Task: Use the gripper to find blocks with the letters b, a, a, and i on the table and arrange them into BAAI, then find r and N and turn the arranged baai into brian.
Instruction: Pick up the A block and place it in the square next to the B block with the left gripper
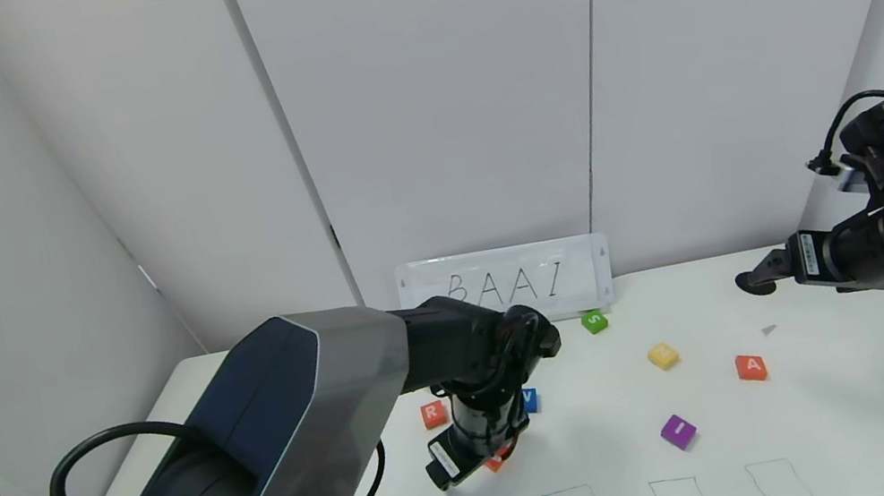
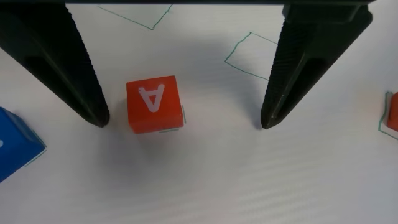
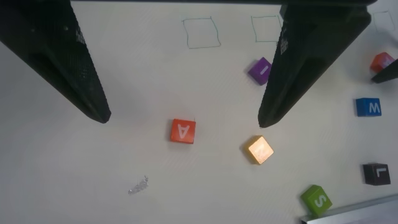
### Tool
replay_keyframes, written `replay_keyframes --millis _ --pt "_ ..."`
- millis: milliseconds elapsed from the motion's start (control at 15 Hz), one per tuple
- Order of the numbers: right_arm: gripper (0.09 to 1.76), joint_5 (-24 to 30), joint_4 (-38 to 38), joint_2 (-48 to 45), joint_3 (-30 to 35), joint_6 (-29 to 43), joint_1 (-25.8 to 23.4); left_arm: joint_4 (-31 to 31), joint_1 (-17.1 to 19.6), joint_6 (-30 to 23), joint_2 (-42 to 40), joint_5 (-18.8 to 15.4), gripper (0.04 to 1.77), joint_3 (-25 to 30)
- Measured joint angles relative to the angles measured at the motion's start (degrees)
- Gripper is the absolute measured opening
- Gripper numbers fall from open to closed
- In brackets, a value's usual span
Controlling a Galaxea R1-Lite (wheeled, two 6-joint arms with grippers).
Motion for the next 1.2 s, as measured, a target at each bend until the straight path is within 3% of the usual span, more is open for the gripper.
replay_keyframes --millis 267,467,867,1200 --pt "1.71 -0.01 0.00 0.07 -0.05 0.02 0.00 0.02 0.11 -0.02 0.00 0.17 1.72 0.06" --pt "1.71 -0.01 0.00 0.07 -0.05 0.02 0.00 0.71 0.11 -0.02 0.02 0.02 1.20 0.11" --pt "1.71 -0.01 0.00 0.07 -0.05 0.02 -0.09 0.79 -0.32 0.09 0.20 -0.13 0.51 0.00" --pt "1.71 -0.01 0.02 0.07 -0.07 0.02 -0.09 0.90 -0.50 0.22 0.17 -0.20 0.51 0.00"
